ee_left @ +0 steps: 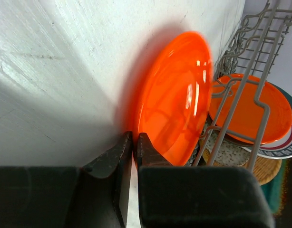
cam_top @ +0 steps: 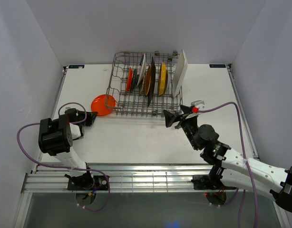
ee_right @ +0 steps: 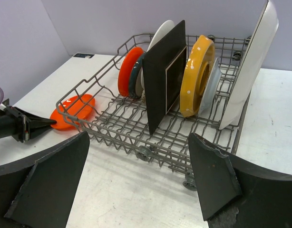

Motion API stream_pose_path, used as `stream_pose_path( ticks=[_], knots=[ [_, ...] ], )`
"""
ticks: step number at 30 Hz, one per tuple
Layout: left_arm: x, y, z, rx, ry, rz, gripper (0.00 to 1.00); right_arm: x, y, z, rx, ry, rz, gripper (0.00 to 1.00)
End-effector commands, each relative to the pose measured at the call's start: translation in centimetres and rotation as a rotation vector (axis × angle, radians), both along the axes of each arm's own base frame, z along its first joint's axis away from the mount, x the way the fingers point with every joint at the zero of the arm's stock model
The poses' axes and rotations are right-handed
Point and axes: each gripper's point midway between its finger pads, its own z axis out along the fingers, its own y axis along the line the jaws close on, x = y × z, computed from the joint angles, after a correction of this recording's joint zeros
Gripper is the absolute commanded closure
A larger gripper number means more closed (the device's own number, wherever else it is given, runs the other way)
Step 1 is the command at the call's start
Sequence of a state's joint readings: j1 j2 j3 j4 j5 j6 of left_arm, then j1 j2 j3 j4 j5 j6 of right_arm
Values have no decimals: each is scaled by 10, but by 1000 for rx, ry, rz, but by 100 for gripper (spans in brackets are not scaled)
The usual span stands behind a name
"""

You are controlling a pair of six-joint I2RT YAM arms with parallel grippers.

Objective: Load the plates into the dish rack
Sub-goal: Pick up the plate at the center of the board.

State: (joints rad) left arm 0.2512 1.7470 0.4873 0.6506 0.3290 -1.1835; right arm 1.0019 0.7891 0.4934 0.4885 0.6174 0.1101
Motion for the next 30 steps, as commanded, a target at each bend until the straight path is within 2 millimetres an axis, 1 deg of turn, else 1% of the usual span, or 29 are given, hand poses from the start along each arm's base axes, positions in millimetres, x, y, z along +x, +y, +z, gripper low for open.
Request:
stream_pose_path(
  ticks=[1, 4, 5, 7, 10, 11, 12, 16, 17, 18, 19, 21, 22, 23, 24, 25, 26, 28, 30],
  knots=[
    [5, 2, 8, 27, -33, 6, 83, -1, 2, 11, 48, -20, 7, 10],
    [-1, 8, 8, 39, -27, 46, 84, -1, 3, 9, 43, -16, 11, 10],
    [-1, 9, 12, 48, -39, 53, 84, -1, 3, 9, 43, -16, 11, 10],
    [-3, 13, 15, 61, -44, 74, 89, -1, 4, 9, 44, -15, 12, 10],
    [-9, 16, 21, 69, -59, 89, 90, 0, 5, 7, 40, -11, 13, 10],
    [-13, 17, 20, 68, -56, 94, 90, 0, 5, 7, 40, -10, 13, 10],
    [-14, 17, 25, 72, -69, 97, 90, 0, 5, 7, 40, -10, 15, 10],
    [-26, 23, 34, 90, -85, 130, 91, 0, 8, 5, 33, -5, 21, 10],
    [-28, 28, 35, 102, -86, 153, 91, 0, 9, 4, 31, -3, 23, 10],
    [-33, 29, 33, 109, -73, 165, 91, 0, 10, 5, 32, -2, 28, 10],
    [-35, 32, 43, 126, -97, 177, 91, 0, 11, 5, 31, -2, 31, 10],
    [-40, 39, 43, 155, -78, 211, 91, 0, 12, 4, 32, 0, 35, 10],
    [-40, 42, 54, 179, -100, 221, 91, 0, 12, 5, 32, 0, 36, 10],
    [-41, 45, 56, 214, -94, 219, 91, 0, 12, 4, 31, 2, 36, 10],
    [-46, 51, 49, 237, -42, 241, 92, 0, 12, 4, 30, 0, 39, 10],
    [-45, 55, 59, 258, -55, 255, 92, -1, 12, 4, 34, 2, 41, 10],
    [-50, 56, 55, 273, -23, 249, 93, -1, 13, 4, 33, 3, 42, 10],
    [-54, 66, 62, 309, -26, 299, 95, -1, 14, 4, 35, 4, 47, 10],
    [-58, 66, 64, 314, -28, 308, 96, -1, 16, 3, 32, 4, 56, 10]
  ],
)
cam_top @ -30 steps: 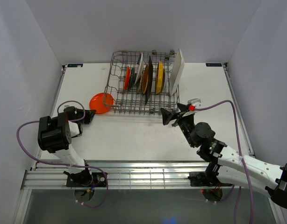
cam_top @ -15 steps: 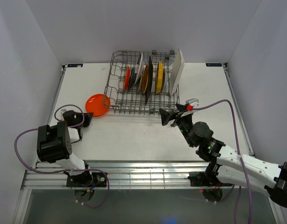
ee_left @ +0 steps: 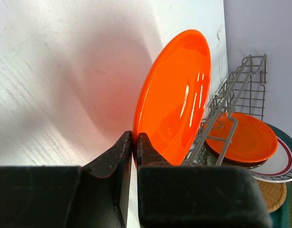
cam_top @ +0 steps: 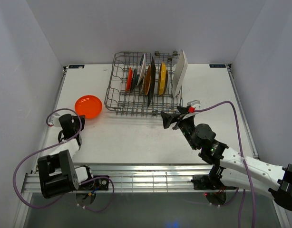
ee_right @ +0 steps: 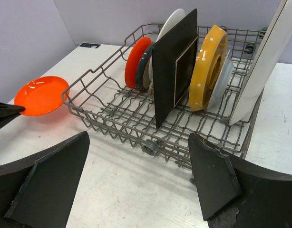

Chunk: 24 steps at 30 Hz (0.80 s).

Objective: Load the plates into the dish rack
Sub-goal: Pick up the plate at the center of the board.

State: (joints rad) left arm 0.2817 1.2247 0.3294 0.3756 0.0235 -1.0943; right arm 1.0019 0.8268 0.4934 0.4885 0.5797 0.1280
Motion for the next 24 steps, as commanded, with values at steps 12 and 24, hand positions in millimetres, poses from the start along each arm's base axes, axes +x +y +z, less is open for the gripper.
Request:
stream_pose_path(
  ticks=[12, 24],
  knots=[
    [-28, 7, 51, 89, -91, 51, 97, -9, 32, 12, 31, 14, 142, 10],
    [-45, -70, 71, -41, -248, -328, 98, -34, 62, 15, 30, 30, 364, 10]
  ],
)
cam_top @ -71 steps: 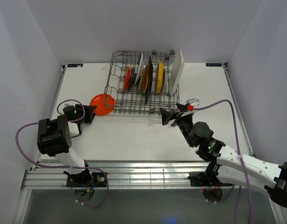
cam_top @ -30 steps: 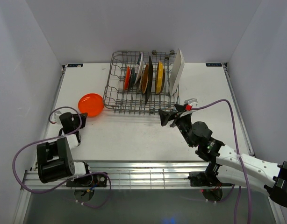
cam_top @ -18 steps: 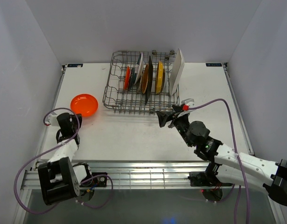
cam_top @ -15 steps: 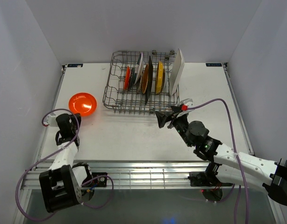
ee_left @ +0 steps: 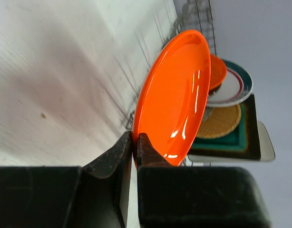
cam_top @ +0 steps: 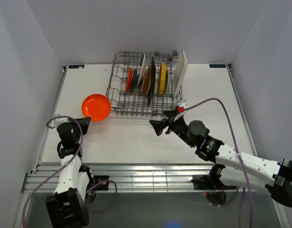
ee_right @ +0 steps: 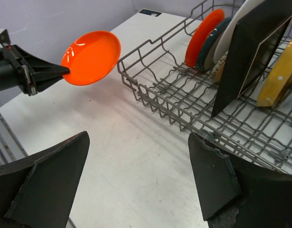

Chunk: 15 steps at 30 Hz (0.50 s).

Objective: Load the plates into the dish rack
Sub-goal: Pick up the plate at the center of the board, then insert the plate into the dish rack.

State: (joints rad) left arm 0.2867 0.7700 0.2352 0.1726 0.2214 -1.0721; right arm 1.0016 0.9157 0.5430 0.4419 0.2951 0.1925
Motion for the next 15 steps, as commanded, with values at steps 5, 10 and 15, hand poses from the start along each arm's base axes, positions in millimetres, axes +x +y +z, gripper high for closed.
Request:
stream_pose_path(
  ticks=[5, 10, 15],
  knots=[
    [-19, -60, 25, -84, -159, -330, 98, -15, 15, 25, 78, 10, 116, 10],
    [-33, -80, 25, -140, -199, -447, 98, -22, 26, 10, 131, 134, 153, 10],
    [-48, -96, 27, -178, -254, -543, 98, -31, 43, 2, 165, 209, 228, 10]
  ],
)
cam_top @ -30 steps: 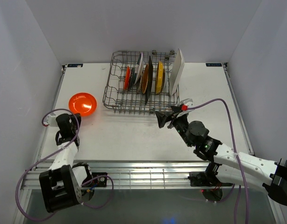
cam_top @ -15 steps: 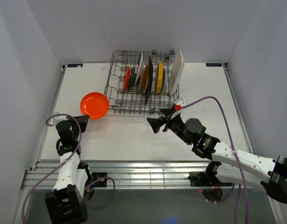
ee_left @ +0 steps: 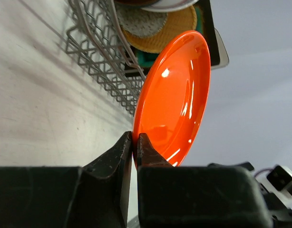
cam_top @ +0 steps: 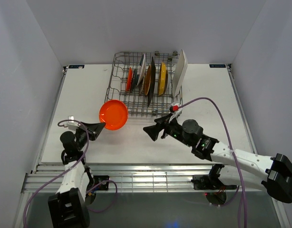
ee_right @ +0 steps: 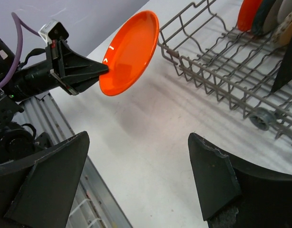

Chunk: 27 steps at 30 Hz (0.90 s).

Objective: Load the plates into the dish rack
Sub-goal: Insert the plate into the dish rack.

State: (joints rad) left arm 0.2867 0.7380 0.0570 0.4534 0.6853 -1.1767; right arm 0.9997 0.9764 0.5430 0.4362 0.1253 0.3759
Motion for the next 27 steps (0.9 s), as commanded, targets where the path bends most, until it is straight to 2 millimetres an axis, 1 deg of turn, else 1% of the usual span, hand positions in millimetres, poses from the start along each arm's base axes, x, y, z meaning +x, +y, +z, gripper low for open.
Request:
stream_pose_path(
  ticks=[1, 3, 7, 10, 14, 16, 21, 24, 25, 27],
  knots=[
    [-13, -18, 24, -30, -122, -120, 98, -6, 16, 22, 112, 60, 54, 10],
    [-16, -22, 30, -40, -134, -151, 98, -2, 19, 19, 113, 78, 43, 10],
    [-23, -29, 36, -53, -147, -193, 98, 1, 24, 26, 128, 73, 40, 10],
    [-26, -38, 39, -52, -157, -228, 98, 3, 27, 25, 120, 73, 42, 10],
    [-28, -50, 41, -43, -163, -281, 98, 5, 31, 28, 119, 69, 46, 7],
    [-29, -56, 39, -44, -153, -302, 98, 6, 33, 29, 118, 68, 48, 5],
    [-30, -64, 41, -43, -163, -332, 99, 10, 38, 34, 123, 67, 48, 2],
    [-32, -67, 44, -42, -174, -346, 99, 12, 41, 32, 119, 74, 46, 10],
    [-32, -67, 44, -40, -179, -348, 99, 12, 42, 31, 118, 79, 47, 15],
    [-33, -68, 44, -37, -184, -353, 99, 13, 44, 27, 110, 89, 48, 17]
  ],
)
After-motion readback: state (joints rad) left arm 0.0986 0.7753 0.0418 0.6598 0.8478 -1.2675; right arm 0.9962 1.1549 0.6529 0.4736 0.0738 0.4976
